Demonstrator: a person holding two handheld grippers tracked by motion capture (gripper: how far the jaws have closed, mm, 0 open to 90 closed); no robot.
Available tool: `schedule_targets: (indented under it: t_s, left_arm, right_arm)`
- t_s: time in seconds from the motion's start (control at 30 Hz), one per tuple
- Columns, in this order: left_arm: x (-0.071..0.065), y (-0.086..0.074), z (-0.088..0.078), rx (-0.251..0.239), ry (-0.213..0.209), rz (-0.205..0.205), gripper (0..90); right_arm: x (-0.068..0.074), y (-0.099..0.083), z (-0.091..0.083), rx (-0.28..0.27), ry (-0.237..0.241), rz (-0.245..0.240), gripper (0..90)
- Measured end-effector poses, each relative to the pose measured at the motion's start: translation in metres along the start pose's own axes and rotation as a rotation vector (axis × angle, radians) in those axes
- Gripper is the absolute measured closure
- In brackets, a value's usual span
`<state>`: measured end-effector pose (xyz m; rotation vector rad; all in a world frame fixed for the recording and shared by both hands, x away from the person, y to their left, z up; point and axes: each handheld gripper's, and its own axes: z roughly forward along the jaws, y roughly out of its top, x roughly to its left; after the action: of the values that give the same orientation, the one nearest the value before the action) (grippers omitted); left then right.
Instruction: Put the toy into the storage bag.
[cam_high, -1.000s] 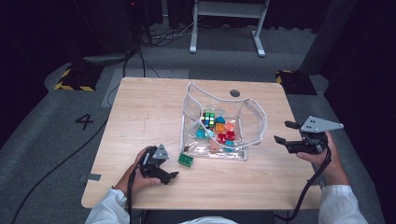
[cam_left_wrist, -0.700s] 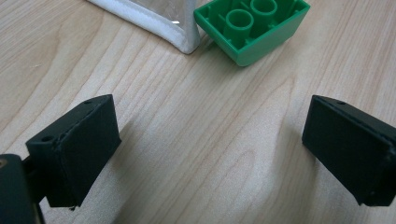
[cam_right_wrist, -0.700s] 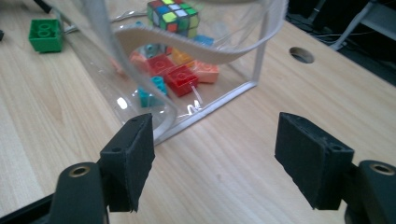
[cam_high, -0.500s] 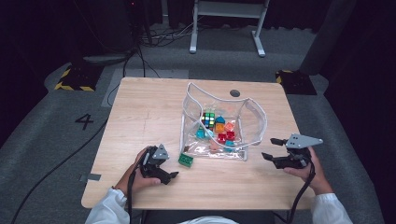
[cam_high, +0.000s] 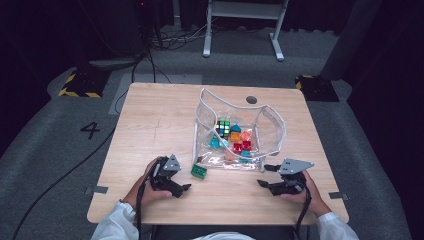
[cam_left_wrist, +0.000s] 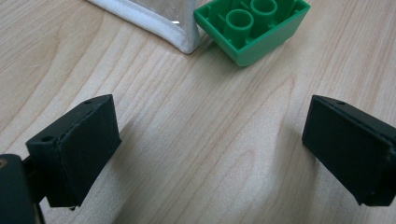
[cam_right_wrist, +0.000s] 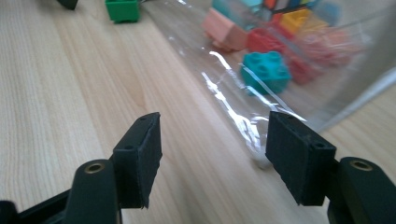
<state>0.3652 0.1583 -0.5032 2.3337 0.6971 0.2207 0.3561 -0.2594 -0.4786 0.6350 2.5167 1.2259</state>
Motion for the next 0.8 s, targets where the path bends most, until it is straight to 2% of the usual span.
schedule_targets:
  t_s: [0.13, 0.2, 0.3, 0.33, 0.37, 0.4, 0.43, 0.5, 0.57, 0.63, 0.8]
  left_arm:
    - [0.000, 0.000, 0.000, 0.000, 0.000, 0.000, 4.1]
    - [0.000, 0.000, 0.000, 0.000, 0.001, 0.000, 4.1]
    - [0.000, 0.000, 0.000, 0.000, 0.001, 0.000, 4.1]
    - [0.000, 0.000, 0.000, 0.000, 0.000, 0.000, 4.1]
    - [0.000, 0.000, 0.000, 0.000, 0.000, 0.000, 4.1]
    - [0.000, 0.000, 0.000, 0.000, -0.001, -0.001, 4.1]
    - [0.000, 0.000, 0.000, 0.000, 0.001, 0.000, 4.1]
    - [0.000, 0.000, 0.000, 0.000, 0.000, 0.000, 4.0]
    - [0.000, 0.000, 0.000, 0.000, -0.002, -0.001, 4.0]
    - [0.000, 0.000, 0.000, 0.000, -0.001, 0.000, 4.1]
    - [0.000, 0.000, 0.000, 0.000, -0.001, 0.000, 4.1]
  right_arm:
    - [0.011, 0.005, 0.018, 0.009, 0.018, -0.022, 36.6]
    - [0.016, 0.009, 0.026, 0.030, 0.031, -0.004, 37.0]
    - [0.023, 0.015, 0.042, 0.045, 0.061, -0.027, 37.0]
    - [0.025, 0.017, 0.048, 0.037, 0.069, -0.055, 37.1]
    - [0.030, 0.020, 0.054, 0.040, 0.086, -0.053, 37.1]
    - [0.035, 0.021, 0.059, 0.069, 0.086, -0.046, 37.1]
    - [0.038, 0.023, 0.064, 0.075, 0.083, -0.068, 37.3]
    - [0.043, 0.027, 0.071, 0.064, 0.107, -0.063, 38.0]
    - [0.051, 0.032, 0.078, 0.061, 0.112, -0.054, 38.0]
    - [0.057, 0.039, 0.086, 0.062, 0.130, -0.071, 37.2]
    - [0.074, 0.056, 0.109, 0.060, 0.129, -0.083, 35.3]
